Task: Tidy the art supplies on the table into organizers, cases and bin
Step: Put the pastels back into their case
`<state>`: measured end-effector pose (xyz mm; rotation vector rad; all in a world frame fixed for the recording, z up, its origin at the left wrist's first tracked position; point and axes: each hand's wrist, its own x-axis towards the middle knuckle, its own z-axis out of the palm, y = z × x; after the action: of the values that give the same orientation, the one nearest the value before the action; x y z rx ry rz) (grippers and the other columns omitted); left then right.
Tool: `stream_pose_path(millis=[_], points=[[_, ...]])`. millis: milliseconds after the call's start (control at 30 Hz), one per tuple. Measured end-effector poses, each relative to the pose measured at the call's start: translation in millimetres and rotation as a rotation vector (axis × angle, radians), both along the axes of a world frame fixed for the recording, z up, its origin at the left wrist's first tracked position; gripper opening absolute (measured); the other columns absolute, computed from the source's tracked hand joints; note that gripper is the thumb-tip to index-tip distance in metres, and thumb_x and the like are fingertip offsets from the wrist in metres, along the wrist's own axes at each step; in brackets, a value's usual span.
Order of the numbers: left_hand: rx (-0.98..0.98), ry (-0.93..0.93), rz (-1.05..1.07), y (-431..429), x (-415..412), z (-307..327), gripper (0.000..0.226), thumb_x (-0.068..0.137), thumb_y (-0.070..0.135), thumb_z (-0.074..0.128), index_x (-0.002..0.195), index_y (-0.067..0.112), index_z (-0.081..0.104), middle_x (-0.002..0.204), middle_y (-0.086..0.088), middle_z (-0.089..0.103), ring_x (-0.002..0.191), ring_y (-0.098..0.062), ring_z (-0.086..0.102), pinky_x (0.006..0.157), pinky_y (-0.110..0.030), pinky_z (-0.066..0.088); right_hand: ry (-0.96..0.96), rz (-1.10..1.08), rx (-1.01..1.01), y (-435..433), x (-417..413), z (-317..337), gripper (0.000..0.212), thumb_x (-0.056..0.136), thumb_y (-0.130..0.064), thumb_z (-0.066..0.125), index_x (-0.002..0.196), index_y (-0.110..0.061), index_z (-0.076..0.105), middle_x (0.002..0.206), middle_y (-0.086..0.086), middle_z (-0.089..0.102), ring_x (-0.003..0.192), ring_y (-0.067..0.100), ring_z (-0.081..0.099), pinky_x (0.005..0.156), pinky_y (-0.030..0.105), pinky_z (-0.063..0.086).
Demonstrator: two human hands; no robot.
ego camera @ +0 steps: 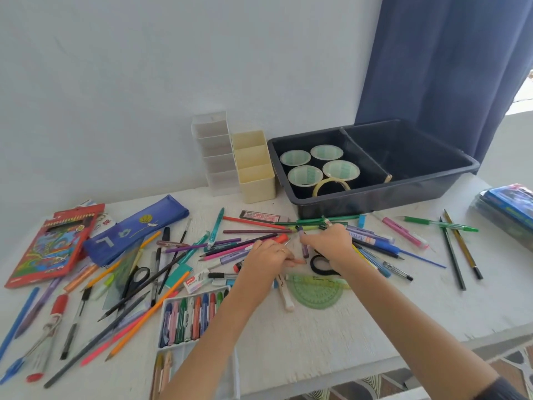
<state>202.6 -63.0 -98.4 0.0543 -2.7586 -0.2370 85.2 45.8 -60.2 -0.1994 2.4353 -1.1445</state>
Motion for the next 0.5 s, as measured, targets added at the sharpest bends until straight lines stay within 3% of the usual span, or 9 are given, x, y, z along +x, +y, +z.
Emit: stream_pose_path(millis=[100, 200, 300, 400, 500], points=[[0.533, 0.159, 0.067, 10, 17, 17, 0.016, 0.086, 0.023, 0.065, 0.099, 0.017, 0.071, 0.090, 0.008, 0.070, 0.084, 0.004, 0.058, 0.079, -0.009, 0.038, -0.220, 0.016, -0.243, 7, 2, 6, 0.024, 0.073, -0.022, 0.074, 0.077, -0.001, 0.065, 0.066, 0.007, 0.054, 0.056, 0.014, 0.043, 0.056, 0.025, 0.037], [0.857, 0.227, 0.207, 19, 32, 28, 0.010, 0.085, 0.021, 0.066, 0.094, 0.026, 0.068, 0.085, 0.012, 0.070, 0.080, 0.000, 0.064, 0.074, -0.018, 0.052, -0.362, 0.128, -0.483, 15, 13, 11, 0.017, 0.079, -0.010, 0.072, 0.082, 0.006, 0.069, 0.077, 0.017, 0.059, 0.069, 0.022, 0.048, 0.068, 0.028, 0.045], [1.159, 0.326, 0.328, 24, 49, 35, 0.010, 0.084, 0.016, 0.067, 0.094, 0.017, 0.070, 0.082, 0.003, 0.074, 0.076, -0.009, 0.070, 0.066, -0.017, 0.053, -0.436, 0.195, -0.625, 19, 33, 18, 0.028, 0.078, -0.006, 0.073, 0.106, -0.008, 0.066, 0.088, 0.015, 0.068, 0.073, 0.020, 0.059, 0.066, 0.022, 0.055], [1.287, 0.407, 0.434, 25, 73, 36, 0.015, 0.085, 0.011, 0.067, 0.099, 0.006, 0.068, 0.078, -0.002, 0.074, 0.077, -0.015, 0.071, 0.067, -0.018, 0.054, -0.468, 0.309, -0.616, 18, 56, 19, 0.038, 0.079, -0.006, 0.072, 0.114, -0.016, 0.061, 0.089, 0.017, 0.071, 0.077, 0.024, 0.069, 0.071, 0.028, 0.057], [1.317, 0.443, 0.514, 27, 102, 35, 0.022, 0.084, 0.007, 0.066, 0.103, 0.018, 0.063, 0.077, -0.003, 0.071, 0.073, -0.014, 0.071, 0.067, -0.019, 0.055, -0.496, 0.380, -0.626, 16, 81, 18, 0.036, 0.080, -0.001, 0.069, 0.113, -0.012, 0.060, 0.086, 0.020, 0.071, 0.076, 0.028, 0.070, 0.071, 0.031, 0.059]])
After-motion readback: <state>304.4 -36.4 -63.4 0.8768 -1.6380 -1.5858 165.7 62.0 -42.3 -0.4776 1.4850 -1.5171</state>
